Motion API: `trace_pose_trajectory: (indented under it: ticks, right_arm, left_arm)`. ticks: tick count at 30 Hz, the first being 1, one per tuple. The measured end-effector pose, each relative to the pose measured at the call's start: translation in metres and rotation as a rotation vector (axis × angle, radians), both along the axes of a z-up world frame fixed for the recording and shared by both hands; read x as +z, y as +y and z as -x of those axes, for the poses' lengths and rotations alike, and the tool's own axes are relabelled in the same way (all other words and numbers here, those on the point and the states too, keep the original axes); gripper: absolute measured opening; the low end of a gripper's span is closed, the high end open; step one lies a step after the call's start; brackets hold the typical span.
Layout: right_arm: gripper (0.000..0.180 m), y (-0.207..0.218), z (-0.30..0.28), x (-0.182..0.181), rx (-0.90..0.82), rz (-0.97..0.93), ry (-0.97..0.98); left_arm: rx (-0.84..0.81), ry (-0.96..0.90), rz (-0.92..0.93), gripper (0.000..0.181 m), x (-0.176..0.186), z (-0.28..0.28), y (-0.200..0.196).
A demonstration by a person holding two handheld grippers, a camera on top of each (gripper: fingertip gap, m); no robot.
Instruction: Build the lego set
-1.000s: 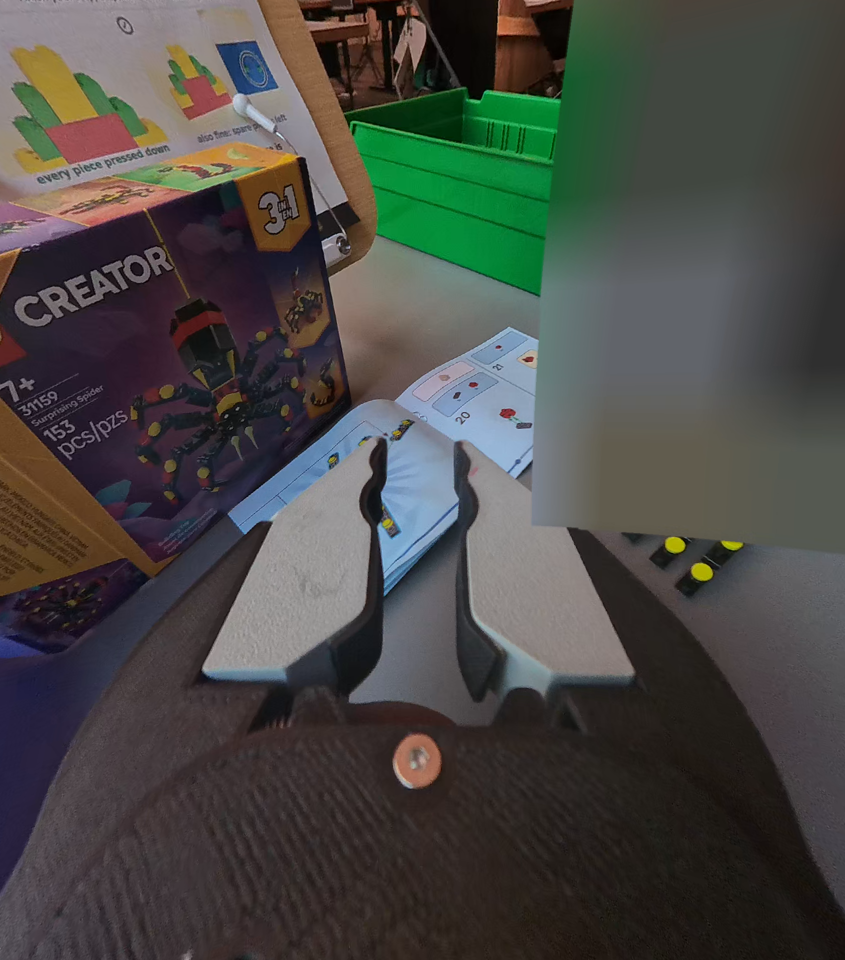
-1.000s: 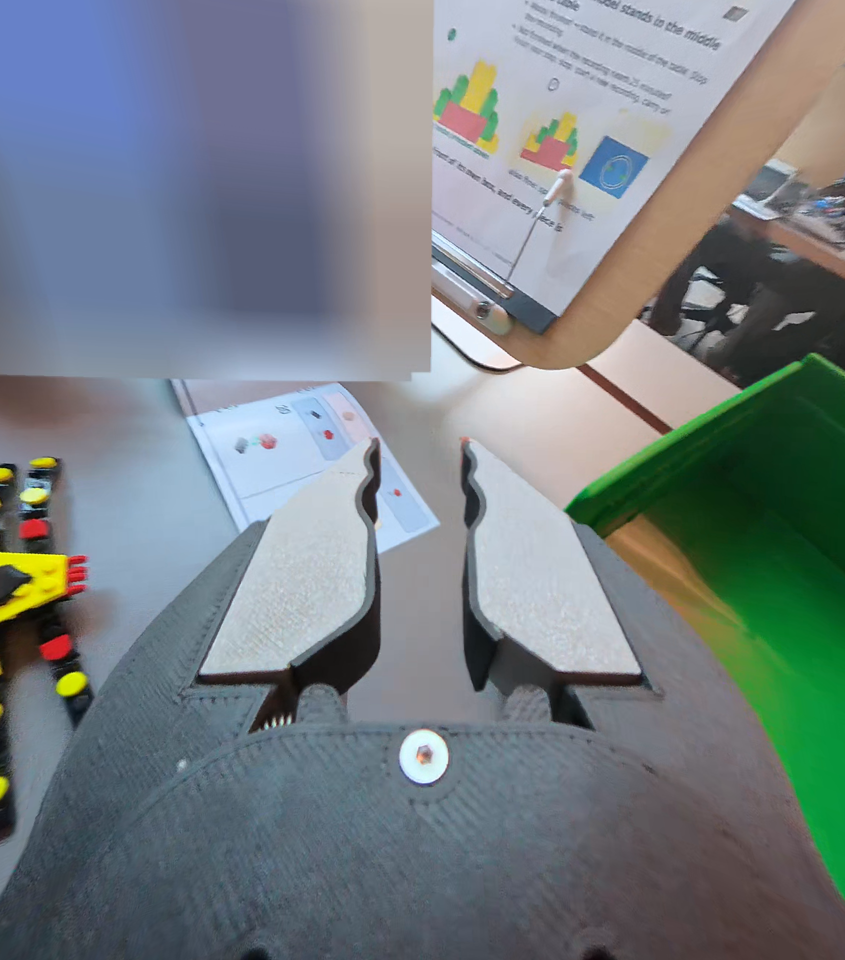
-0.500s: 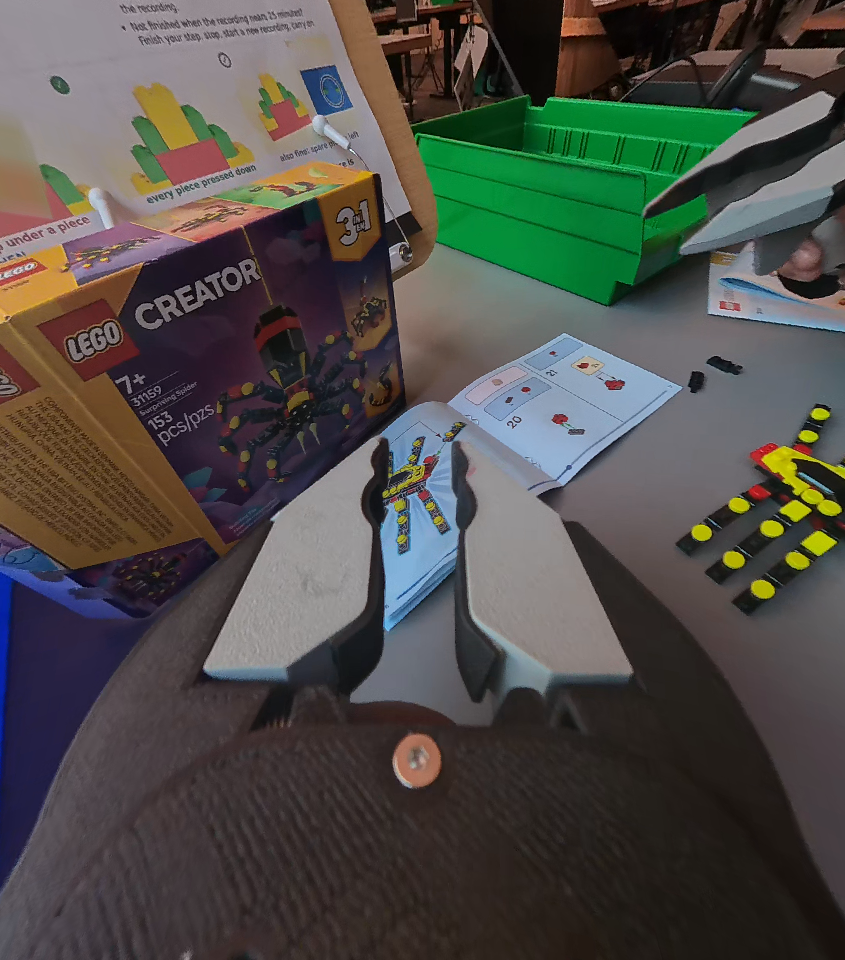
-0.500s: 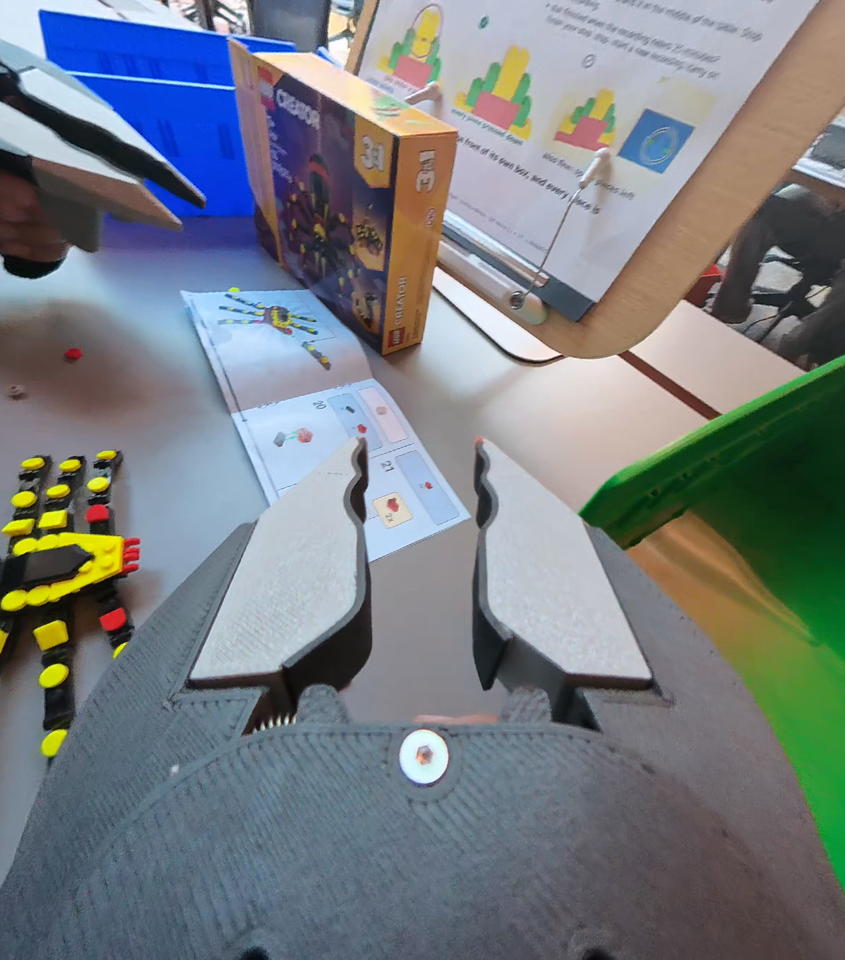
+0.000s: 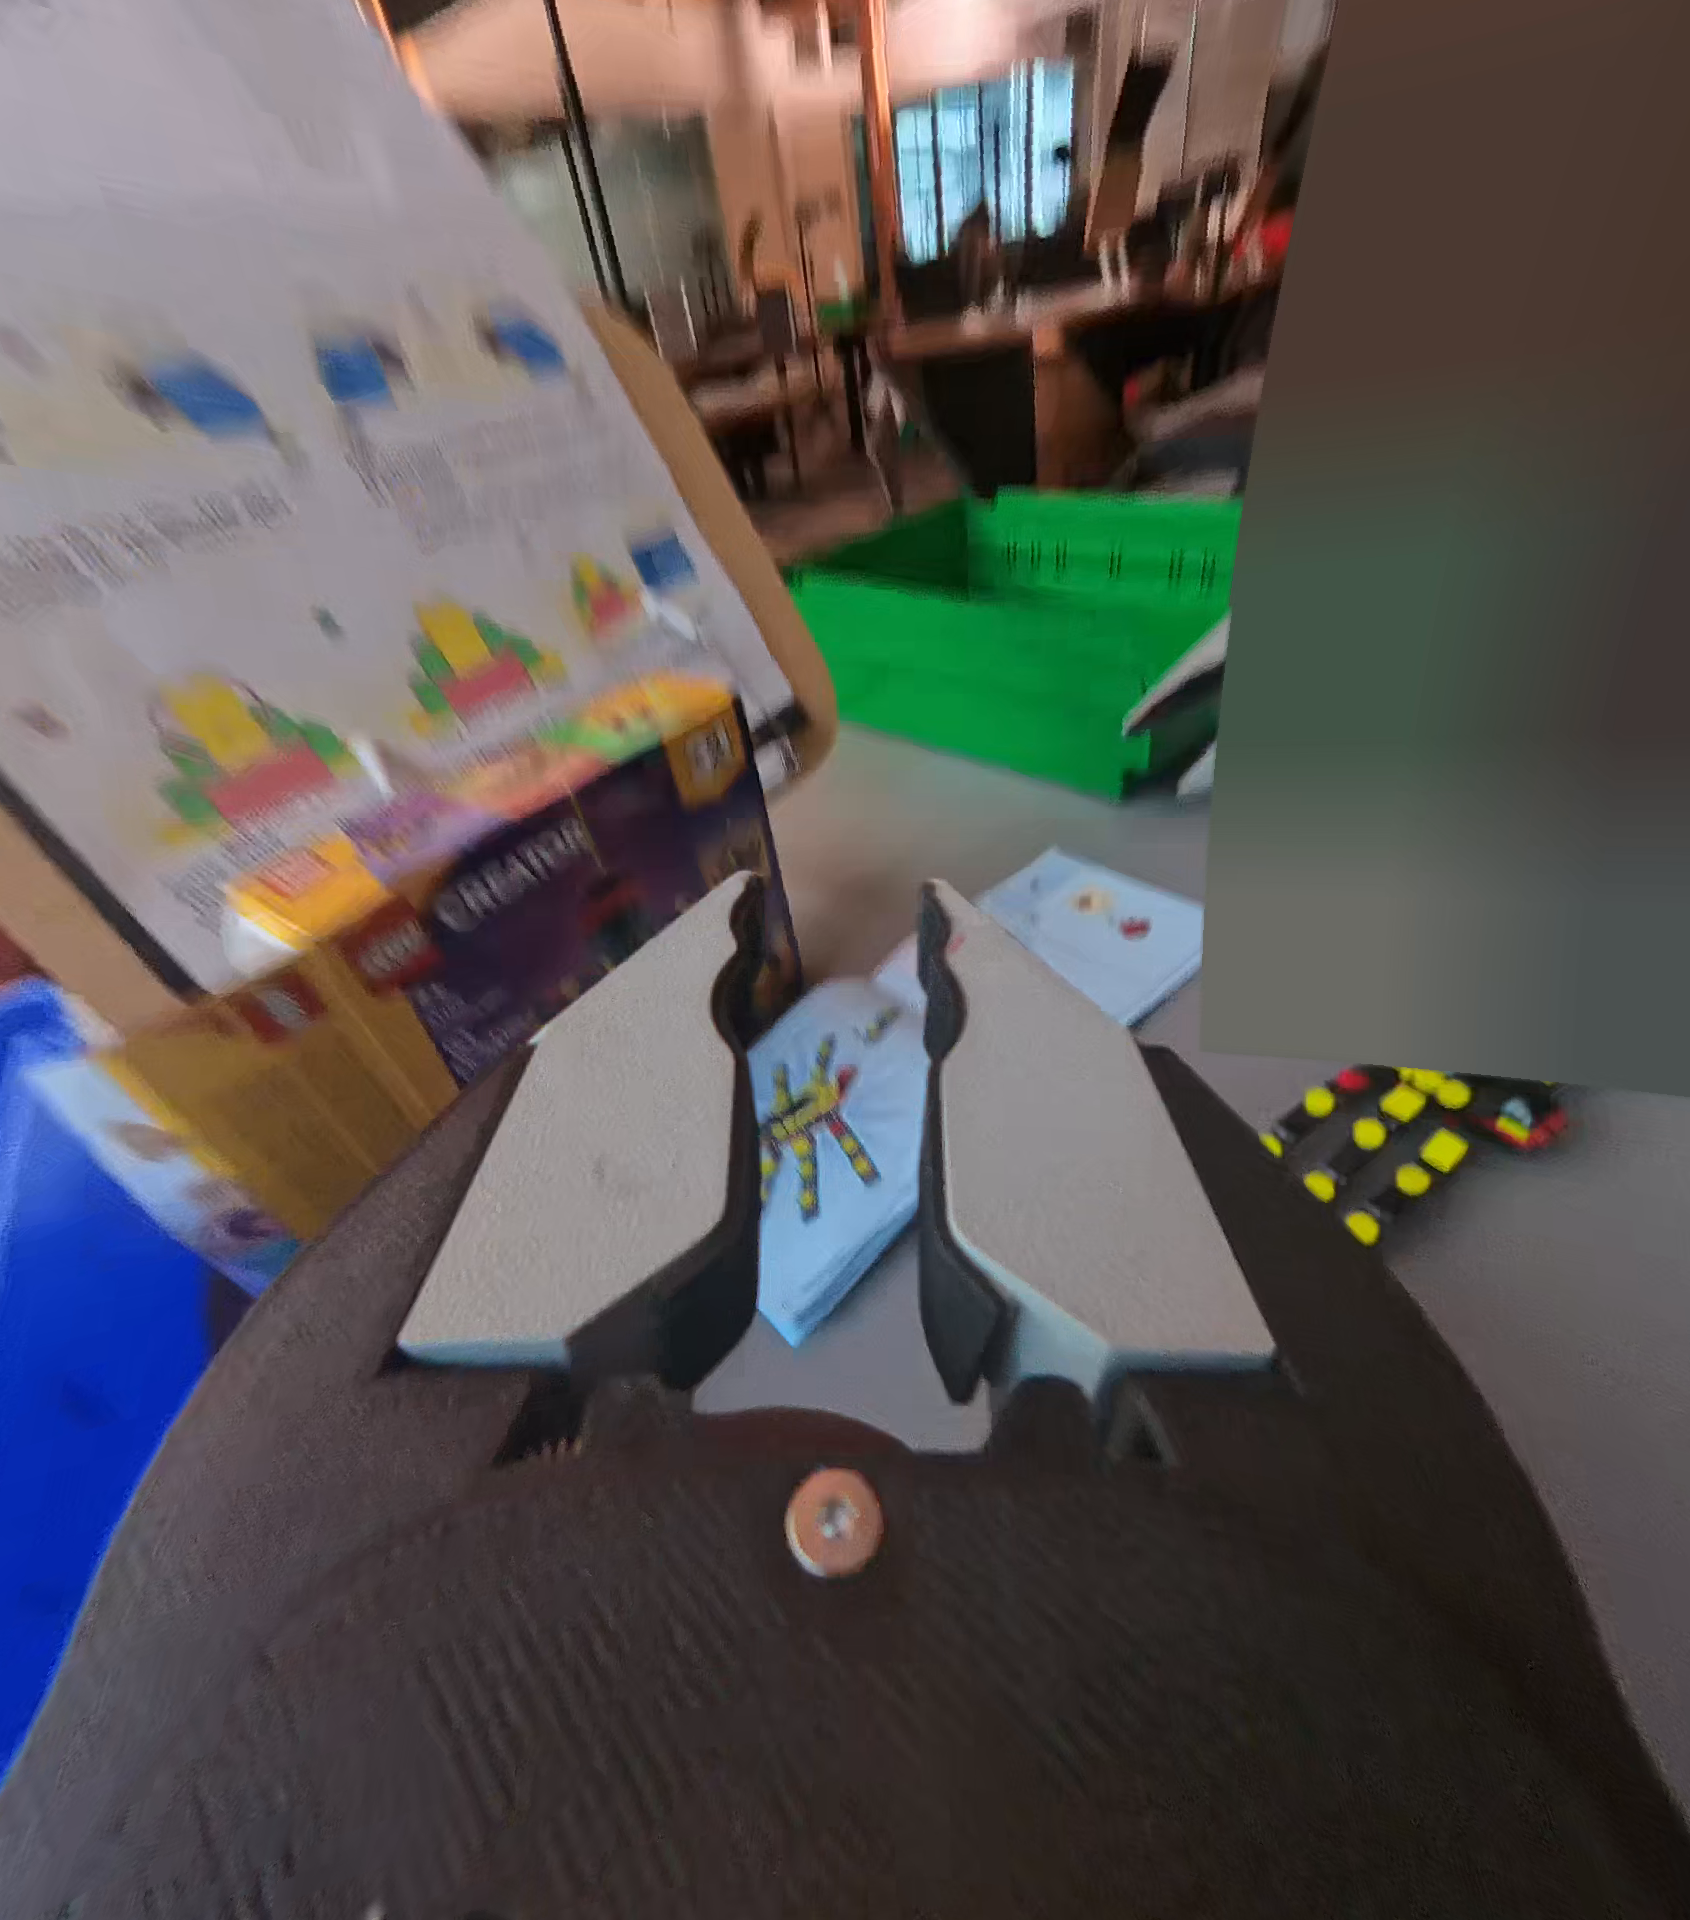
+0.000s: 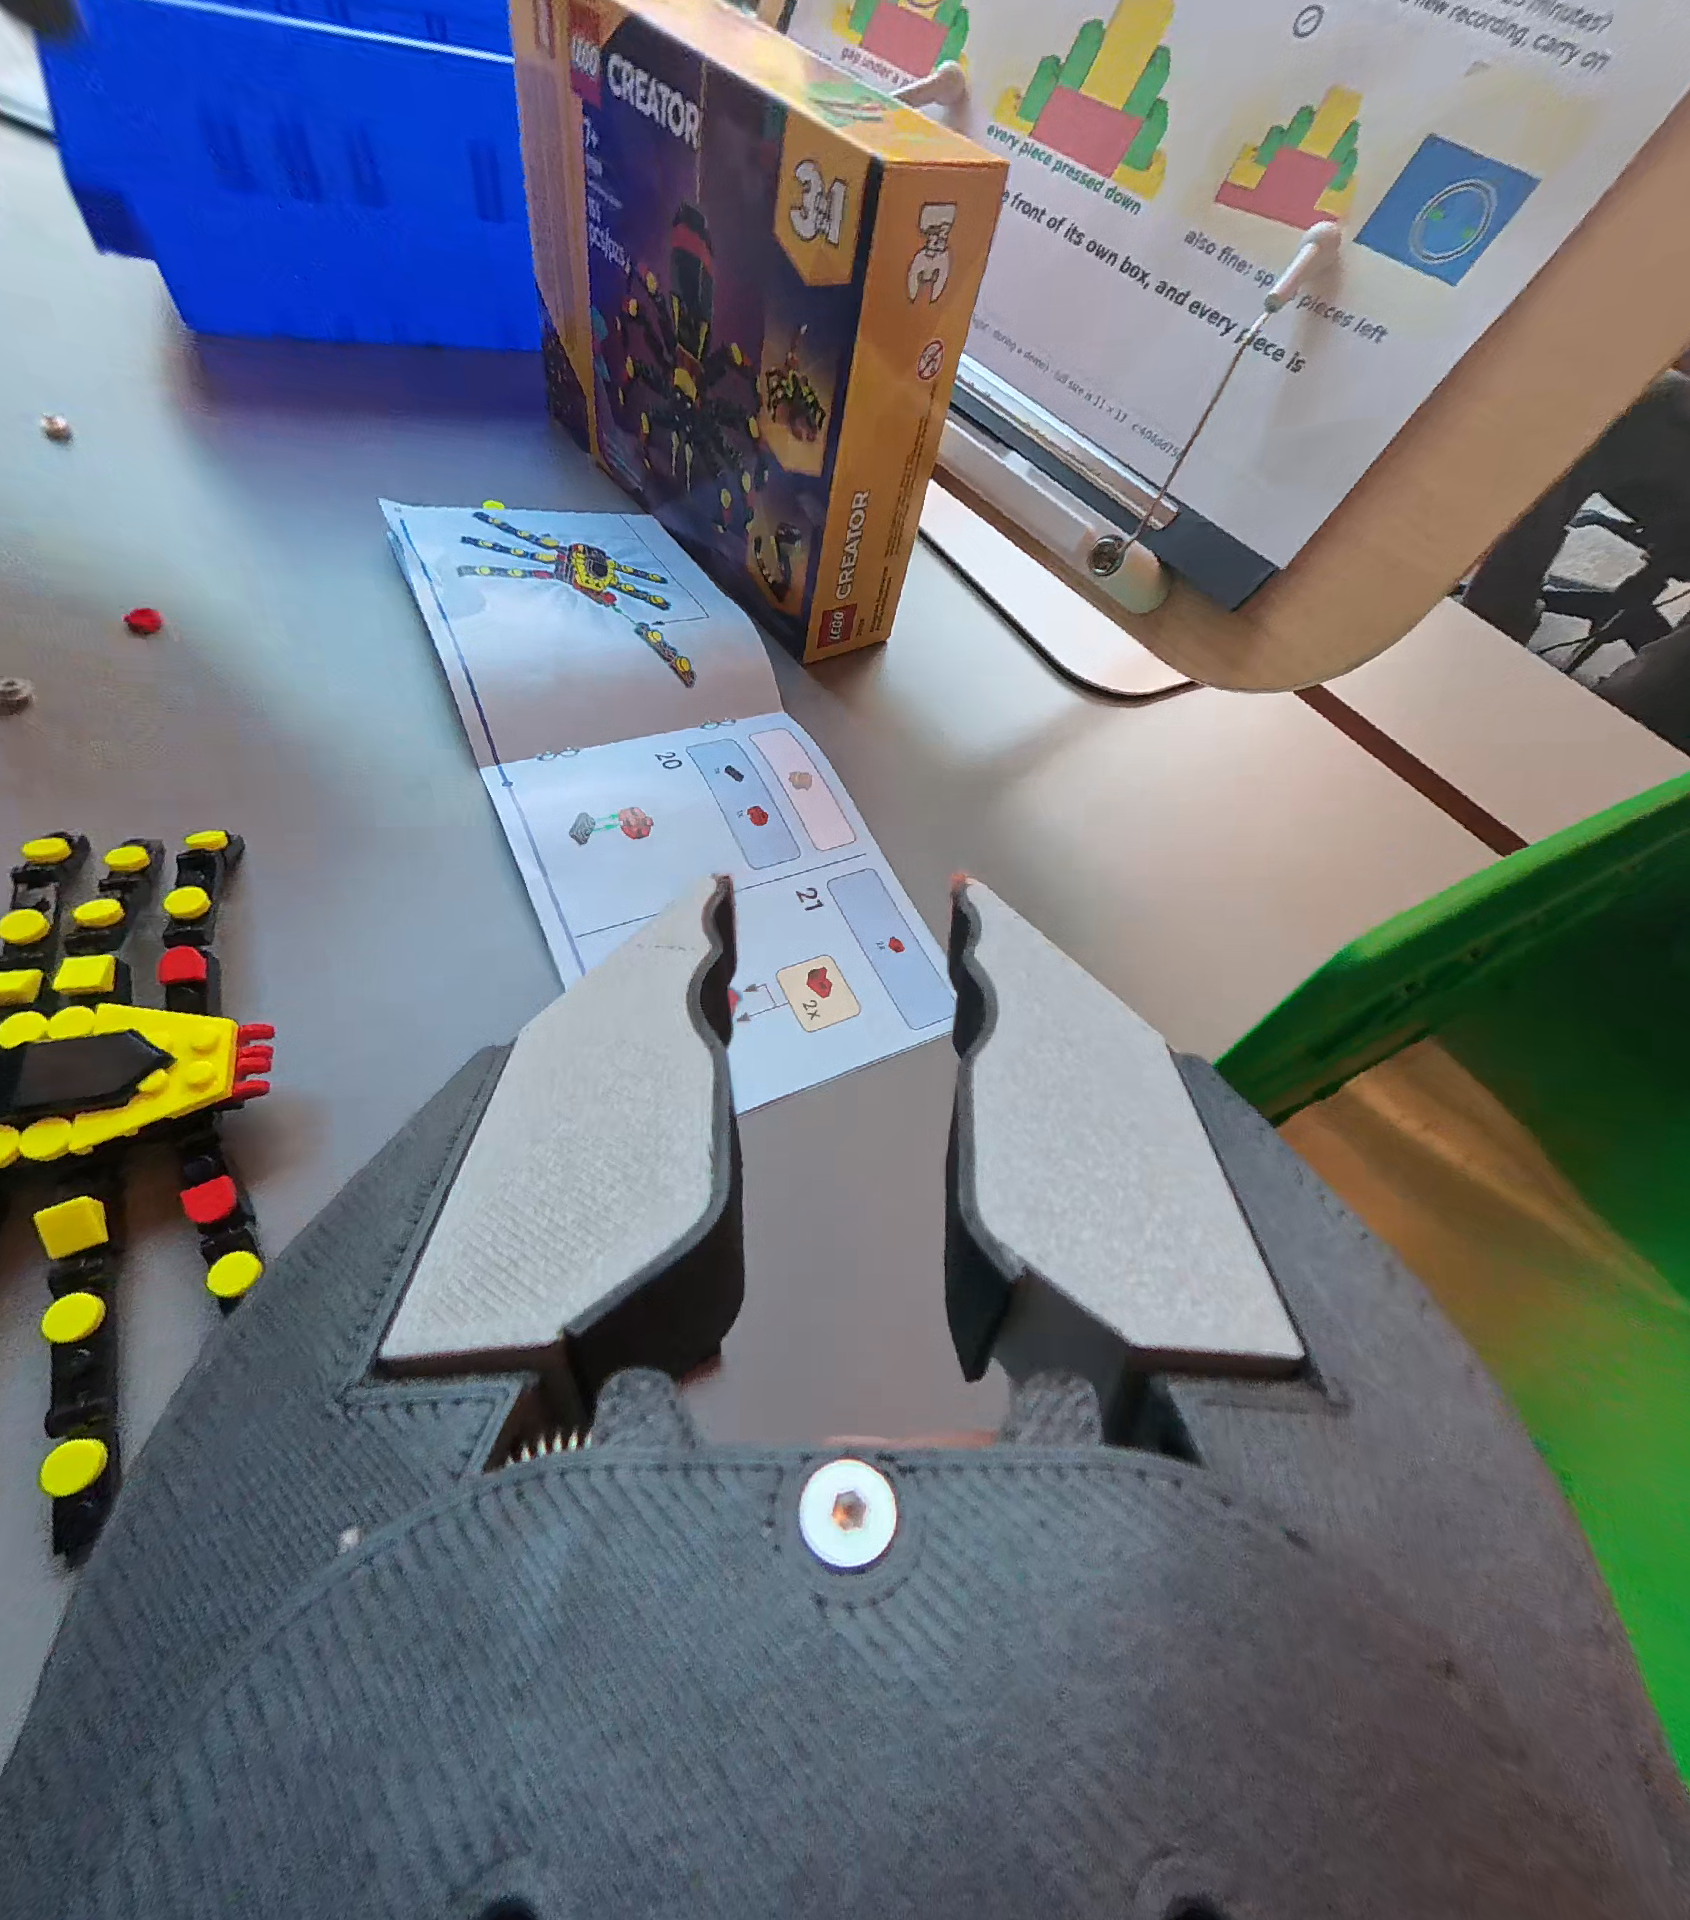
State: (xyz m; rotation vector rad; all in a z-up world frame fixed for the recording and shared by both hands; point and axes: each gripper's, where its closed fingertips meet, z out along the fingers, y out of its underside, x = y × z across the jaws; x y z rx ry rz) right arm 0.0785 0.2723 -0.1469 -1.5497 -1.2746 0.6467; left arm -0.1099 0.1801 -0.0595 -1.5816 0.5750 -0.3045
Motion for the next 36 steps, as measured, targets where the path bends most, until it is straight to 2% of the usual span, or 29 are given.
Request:
trace_pose_trajectory:
  ticks: [2,3,5,6,8,10,11,12,15,16,18,19,21,23,24,27,31,36]
  right_arm:
    - [0.039,-0.002,0.002,-0.002,0.011,-0.011,-0.010]
    - [0.039,-0.003,0.003,-0.003,0.015,-0.014,-0.014]
    - [0.039,-0.003,0.003,-0.004,0.013,-0.016,-0.017]
    - [0.040,-0.003,0.004,-0.006,0.017,-0.011,-0.017]
    - [0.041,-0.004,0.005,-0.009,0.028,0.004,-0.017]
    - [0.042,-0.001,0.006,-0.013,0.020,0.008,-0.023]
    - [0.042,0.001,0.006,-0.015,0.013,0.010,-0.029]
    - [0.042,0.003,0.006,-0.016,0.005,0.010,-0.035]
    - [0.042,0.007,0.005,-0.017,-0.022,0.001,-0.044]
    - [0.042,0.008,0.004,-0.017,-0.029,-0.002,-0.044]
    - [0.041,0.008,0.002,-0.016,-0.036,-0.005,-0.040]
    - [0.041,0.009,0.001,-0.015,-0.038,-0.005,-0.038]
    - [0.040,0.009,0.001,-0.014,-0.038,0.000,-0.029]
    - [0.040,0.010,0.001,-0.014,-0.035,0.014,-0.022]
    - [0.040,0.010,0.001,-0.015,-0.035,0.019,-0.025]
    - [0.040,0.010,0.000,-0.017,-0.040,0.006,-0.038]
    - [0.039,0.013,-0.003,-0.015,-0.055,0.005,-0.025]
    - [0.041,0.022,-0.009,-0.012,-0.100,0.018,0.006]
  left_arm:
    - [0.096,-0.001,-0.161,0.009,0.049,0.035,-0.027]
    - [0.154,0.013,-0.180,0.010,0.063,0.059,-0.039]
    - [0.259,-0.004,-0.087,0.010,0.067,0.112,-0.057]
    - [0.314,-0.013,0.001,0.010,0.056,0.139,-0.063]
    - [0.362,-0.005,0.190,0.035,0.016,0.171,-0.071]
    - [0.372,0.031,0.360,0.059,-0.030,0.177,-0.073]
    - [0.389,0.053,0.380,0.063,-0.044,0.177,-0.069]
    - [0.425,0.073,0.359,0.057,-0.052,0.178,-0.063]
    - [0.483,0.144,0.377,0.017,-0.080,0.180,-0.047]
    - [0.495,0.157,0.409,0.018,-0.090,0.180,-0.046]
    - [0.454,0.095,0.430,0.045,-0.095,0.164,-0.051]
    - [0.429,0.059,0.435,0.052,-0.096,0.155,-0.056]
    - [0.379,0.043,0.432,0.047,-0.096,0.138,-0.068]
    - [0.327,0.045,0.430,0.027,-0.097,0.121,-0.079]
    - [0.300,0.049,0.439,0.023,-0.097,0.115,-0.085]
    - [0.280,0.039,0.396,0.050,-0.081,0.119,-0.101]
    - [0.375,-0.011,0.261,0.044,-0.033,0.171,-0.110]
    - [0.554,0.082,0.185,0.042,0.007,0.253,-0.077]
